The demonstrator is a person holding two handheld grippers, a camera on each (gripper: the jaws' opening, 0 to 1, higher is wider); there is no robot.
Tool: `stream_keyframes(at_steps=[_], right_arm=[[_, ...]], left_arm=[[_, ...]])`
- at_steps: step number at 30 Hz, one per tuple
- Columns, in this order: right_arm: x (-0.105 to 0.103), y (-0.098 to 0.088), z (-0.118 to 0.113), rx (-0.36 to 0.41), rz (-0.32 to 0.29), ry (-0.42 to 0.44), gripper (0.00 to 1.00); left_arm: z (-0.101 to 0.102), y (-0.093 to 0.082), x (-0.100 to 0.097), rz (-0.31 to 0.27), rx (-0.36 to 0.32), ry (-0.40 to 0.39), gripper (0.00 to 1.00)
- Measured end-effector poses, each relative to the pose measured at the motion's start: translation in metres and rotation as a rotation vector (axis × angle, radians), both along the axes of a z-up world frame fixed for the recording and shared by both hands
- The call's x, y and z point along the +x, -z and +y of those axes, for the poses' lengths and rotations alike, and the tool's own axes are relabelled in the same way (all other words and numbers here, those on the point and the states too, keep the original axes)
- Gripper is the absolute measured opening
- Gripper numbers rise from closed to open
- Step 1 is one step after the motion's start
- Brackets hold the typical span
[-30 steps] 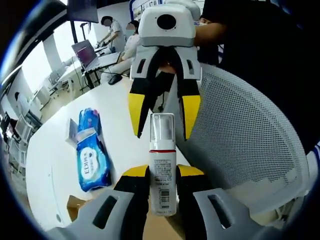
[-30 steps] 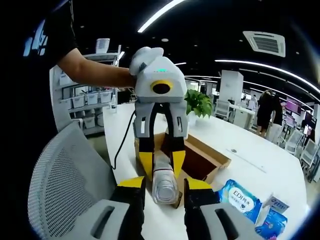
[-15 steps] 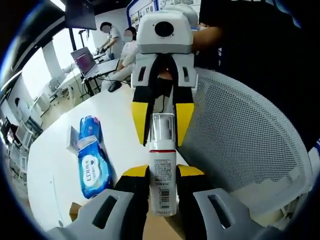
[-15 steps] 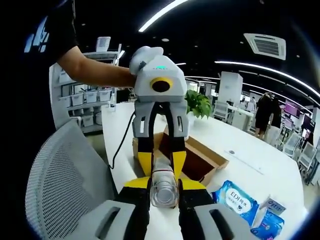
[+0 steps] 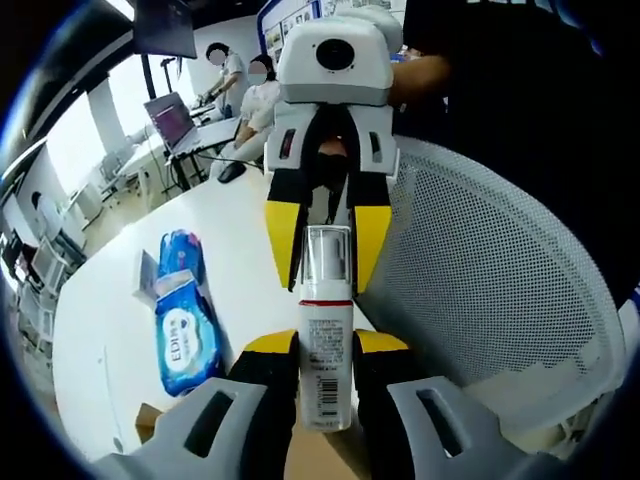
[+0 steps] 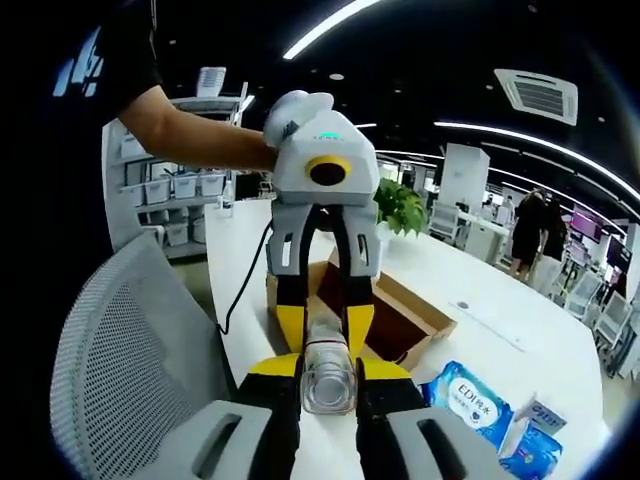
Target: Operate the shoe box by opening the lid, removing the specified soft item, and placing it in the target area until the item is outside and the box remains undamaged.
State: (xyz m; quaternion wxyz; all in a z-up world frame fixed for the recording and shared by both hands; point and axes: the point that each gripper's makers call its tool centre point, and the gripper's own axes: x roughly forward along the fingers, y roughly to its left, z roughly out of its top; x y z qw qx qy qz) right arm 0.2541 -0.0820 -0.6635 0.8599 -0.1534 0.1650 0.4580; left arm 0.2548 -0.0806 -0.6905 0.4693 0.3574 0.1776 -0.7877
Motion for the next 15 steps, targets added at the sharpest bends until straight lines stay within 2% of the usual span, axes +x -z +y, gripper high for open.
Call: stream_keyframes(at_steps=[8,15], right_arm=[[0.0016,0.0014,-0.003,-0.019,0.001,-0.001,0.15],[0.0021,0.0053,-0.0068,-0.031,0.009,0.006,0.15]], left_arm=[[-0.0036,0.0017,0.0019,-0.002,-0.007,-0.013,0.2],[-0.0061,0.0005,0.0069,-0.009,-0.027,-0.035,0.26]])
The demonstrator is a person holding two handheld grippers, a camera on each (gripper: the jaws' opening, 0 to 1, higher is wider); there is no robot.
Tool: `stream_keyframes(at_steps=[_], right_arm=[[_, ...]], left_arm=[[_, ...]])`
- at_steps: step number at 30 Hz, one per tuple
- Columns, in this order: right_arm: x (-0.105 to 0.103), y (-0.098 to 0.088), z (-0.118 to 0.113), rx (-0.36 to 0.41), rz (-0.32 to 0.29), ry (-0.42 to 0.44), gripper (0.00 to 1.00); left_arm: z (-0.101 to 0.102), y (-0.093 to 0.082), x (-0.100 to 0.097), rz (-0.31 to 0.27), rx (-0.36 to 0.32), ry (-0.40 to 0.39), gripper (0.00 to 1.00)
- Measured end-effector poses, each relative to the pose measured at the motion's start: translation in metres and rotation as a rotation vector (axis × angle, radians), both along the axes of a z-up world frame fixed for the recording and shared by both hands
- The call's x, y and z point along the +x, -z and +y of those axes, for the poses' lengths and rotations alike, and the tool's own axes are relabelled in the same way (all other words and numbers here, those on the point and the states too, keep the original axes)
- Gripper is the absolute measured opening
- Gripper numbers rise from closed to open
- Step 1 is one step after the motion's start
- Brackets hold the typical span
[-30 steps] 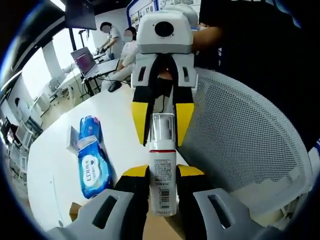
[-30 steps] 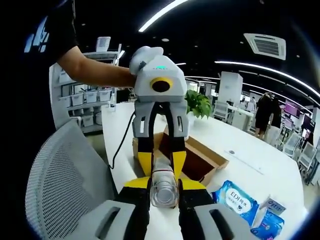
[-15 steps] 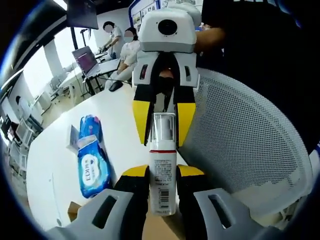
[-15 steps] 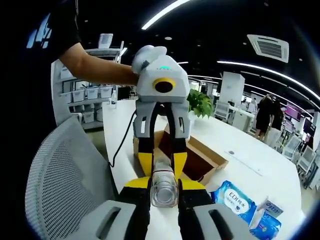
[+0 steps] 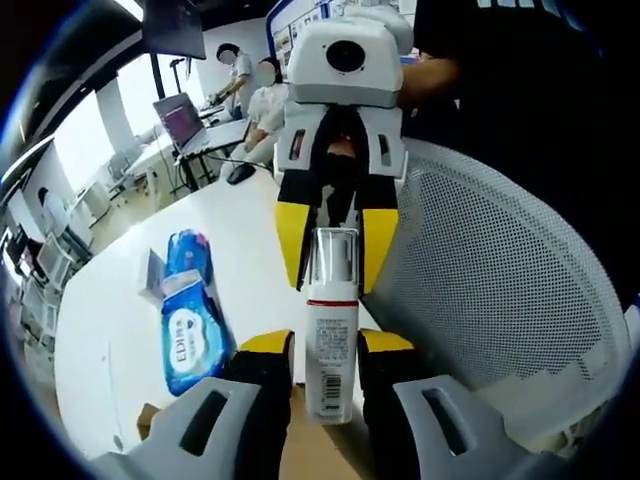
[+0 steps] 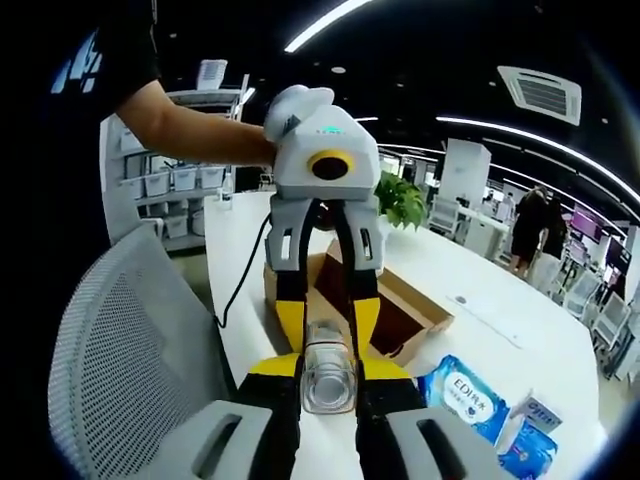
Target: Operate the shoe box by opening the lid, removing the specified soft item, and placing it in the target area until the item is outside and the box remains undamaged.
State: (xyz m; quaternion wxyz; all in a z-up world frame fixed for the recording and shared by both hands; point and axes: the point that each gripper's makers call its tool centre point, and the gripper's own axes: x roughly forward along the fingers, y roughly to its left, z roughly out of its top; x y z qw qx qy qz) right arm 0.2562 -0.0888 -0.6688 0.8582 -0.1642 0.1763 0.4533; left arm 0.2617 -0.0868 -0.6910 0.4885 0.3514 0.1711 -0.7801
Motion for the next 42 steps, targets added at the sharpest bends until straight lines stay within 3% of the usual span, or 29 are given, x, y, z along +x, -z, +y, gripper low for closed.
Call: stream_keyframes(at_steps=[20,42], right_arm=[[0.009,-0.006,-0.004,-0.037,0.003,-0.058,0.15],[0.043,-0.011,-0.007,-0.185,-0.029,-0.198,0.16]], left_arm=[[0.019,0.0,0.023,0.028,-0.029,-0.188,0.45],[0.057,-0.005,0.041,0.065,-0.103,-0.468,0.66]])
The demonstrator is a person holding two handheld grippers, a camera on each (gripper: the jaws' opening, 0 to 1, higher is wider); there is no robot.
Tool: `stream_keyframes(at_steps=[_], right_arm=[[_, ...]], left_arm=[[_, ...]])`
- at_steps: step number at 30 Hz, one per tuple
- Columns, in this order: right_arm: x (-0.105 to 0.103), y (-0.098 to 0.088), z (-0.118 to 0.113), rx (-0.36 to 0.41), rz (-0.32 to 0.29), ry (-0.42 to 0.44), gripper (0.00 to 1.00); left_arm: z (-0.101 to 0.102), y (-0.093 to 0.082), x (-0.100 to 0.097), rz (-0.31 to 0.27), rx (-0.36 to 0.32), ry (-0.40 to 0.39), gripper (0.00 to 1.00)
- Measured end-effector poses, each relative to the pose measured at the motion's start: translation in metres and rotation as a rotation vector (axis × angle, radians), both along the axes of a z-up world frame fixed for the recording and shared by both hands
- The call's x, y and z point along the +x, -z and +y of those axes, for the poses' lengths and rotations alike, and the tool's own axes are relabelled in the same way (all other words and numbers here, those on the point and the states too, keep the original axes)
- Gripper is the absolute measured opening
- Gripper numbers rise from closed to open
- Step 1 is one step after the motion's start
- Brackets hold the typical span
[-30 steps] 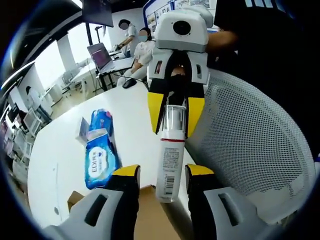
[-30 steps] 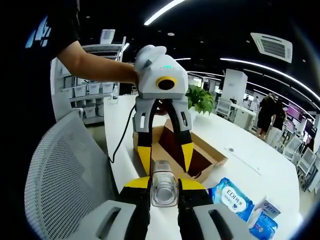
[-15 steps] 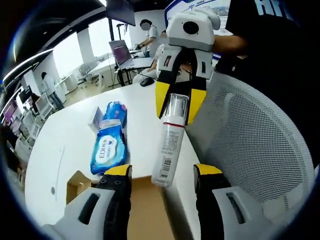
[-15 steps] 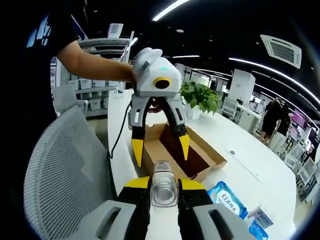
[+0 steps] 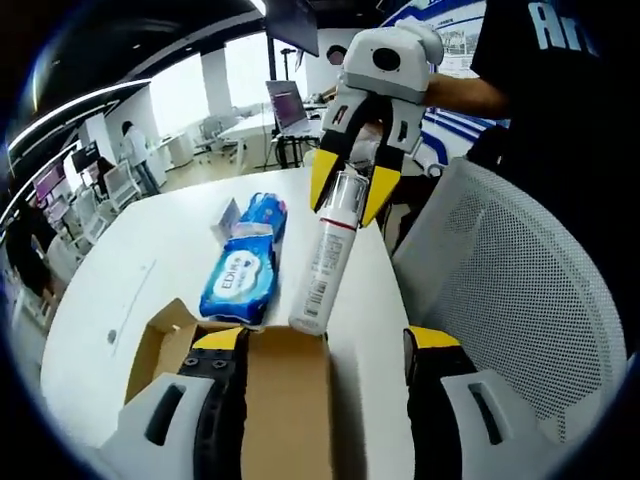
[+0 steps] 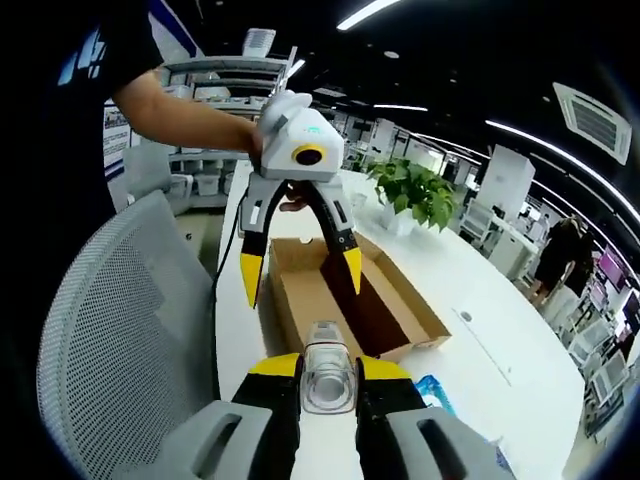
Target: Operate the shoe box by opening the lid, removing the specified soft item, and placing it in the target area until the item is outside and the box remains undamaged.
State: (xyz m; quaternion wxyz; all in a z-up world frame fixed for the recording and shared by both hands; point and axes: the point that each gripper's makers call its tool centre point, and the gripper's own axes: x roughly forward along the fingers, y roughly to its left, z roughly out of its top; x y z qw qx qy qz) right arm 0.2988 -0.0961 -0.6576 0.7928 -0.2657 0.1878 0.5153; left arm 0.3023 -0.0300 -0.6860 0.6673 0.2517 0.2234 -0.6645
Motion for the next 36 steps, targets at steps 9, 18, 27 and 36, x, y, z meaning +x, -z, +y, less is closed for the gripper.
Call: stream_keyframes(at_steps=[9,18,27,36], right_arm=[[0.02,0.008,-0.007,-0.077,0.024,-0.039,0.16],[0.045,0.006,-0.019,-0.147,0.009,-0.075,0.16],[0.081,0.002,-0.034,-0.228,-0.005,-0.097,0.16],[0.106,0.006,-0.043,-0.286,0.001,-0.111,0.16]], left_arm=[[0.017,-0.009,0.012,-0.005,-0.064,-0.143,0.73],[0.03,-0.009,0.015,-0.004,-0.09,-0.239,0.83],[0.043,-0.011,0.018,-0.005,-0.113,-0.323,0.9],[0.064,-0.015,0.027,-0.006,-0.149,-0.419,0.93]])
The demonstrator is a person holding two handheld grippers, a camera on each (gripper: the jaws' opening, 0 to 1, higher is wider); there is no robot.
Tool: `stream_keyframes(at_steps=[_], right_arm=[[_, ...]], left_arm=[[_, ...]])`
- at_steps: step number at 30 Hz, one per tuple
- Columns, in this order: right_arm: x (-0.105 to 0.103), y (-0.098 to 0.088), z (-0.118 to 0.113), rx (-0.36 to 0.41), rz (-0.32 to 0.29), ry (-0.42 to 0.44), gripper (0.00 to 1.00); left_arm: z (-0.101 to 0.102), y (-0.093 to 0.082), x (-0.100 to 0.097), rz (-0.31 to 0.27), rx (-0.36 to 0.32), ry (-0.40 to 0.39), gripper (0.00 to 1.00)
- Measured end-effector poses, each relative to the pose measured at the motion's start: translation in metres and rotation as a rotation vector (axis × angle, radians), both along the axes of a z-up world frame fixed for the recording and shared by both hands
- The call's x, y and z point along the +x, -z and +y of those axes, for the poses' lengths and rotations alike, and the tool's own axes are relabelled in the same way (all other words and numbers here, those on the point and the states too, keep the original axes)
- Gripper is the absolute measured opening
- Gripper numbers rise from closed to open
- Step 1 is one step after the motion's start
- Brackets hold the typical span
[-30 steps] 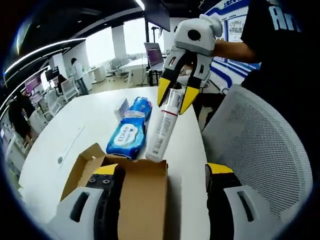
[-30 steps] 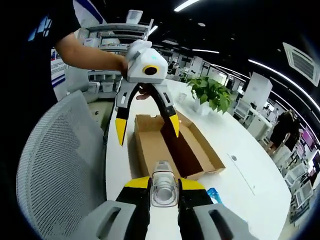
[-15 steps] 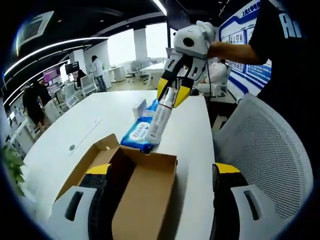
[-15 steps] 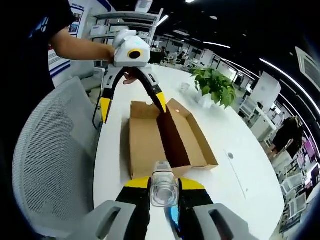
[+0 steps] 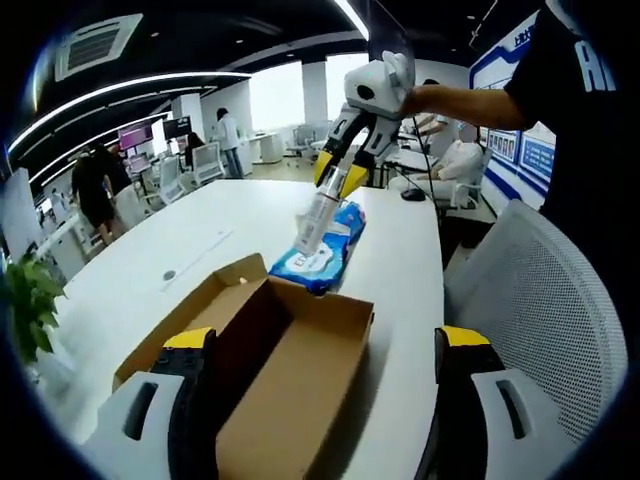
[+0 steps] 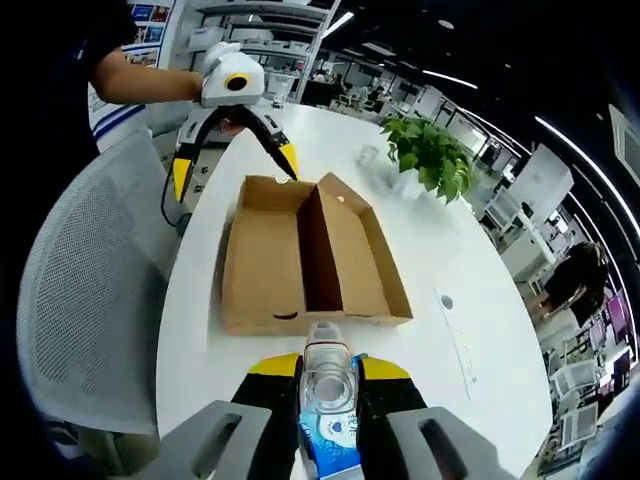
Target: Operate the shoe box by opening the lid, removing the specified soft item, and placing it in the target area until the item is outside and the box remains undamaged.
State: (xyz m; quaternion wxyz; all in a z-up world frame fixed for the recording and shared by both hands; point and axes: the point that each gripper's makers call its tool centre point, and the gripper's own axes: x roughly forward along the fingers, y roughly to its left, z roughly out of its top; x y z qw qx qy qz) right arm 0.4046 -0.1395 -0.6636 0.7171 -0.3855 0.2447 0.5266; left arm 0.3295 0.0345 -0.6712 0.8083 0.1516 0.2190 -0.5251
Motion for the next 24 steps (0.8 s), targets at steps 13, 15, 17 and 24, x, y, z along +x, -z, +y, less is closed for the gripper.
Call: stream_keyframes(at_steps=[13,15,17,24], right_arm=[[0.031,0.012,-0.01,-0.067,0.013,-0.005,0.16],[0.037,0.014,-0.014,-0.083,0.02,-0.003,0.16],[0.042,0.017,-0.017,-0.099,0.022,-0.007,0.16],[0.058,0.026,-0.028,-0.134,0.043,-0.001,0.16]], left_arm=[[0.026,-0.004,0.001,-0.003,-0.049,-0.114,0.98],[0.029,-0.003,0.0,-0.001,-0.05,-0.122,0.99],[0.032,-0.003,-0.001,-0.002,-0.052,-0.137,1.0],[0.037,-0.004,-0.004,0.011,-0.083,-0.186,1.0]])
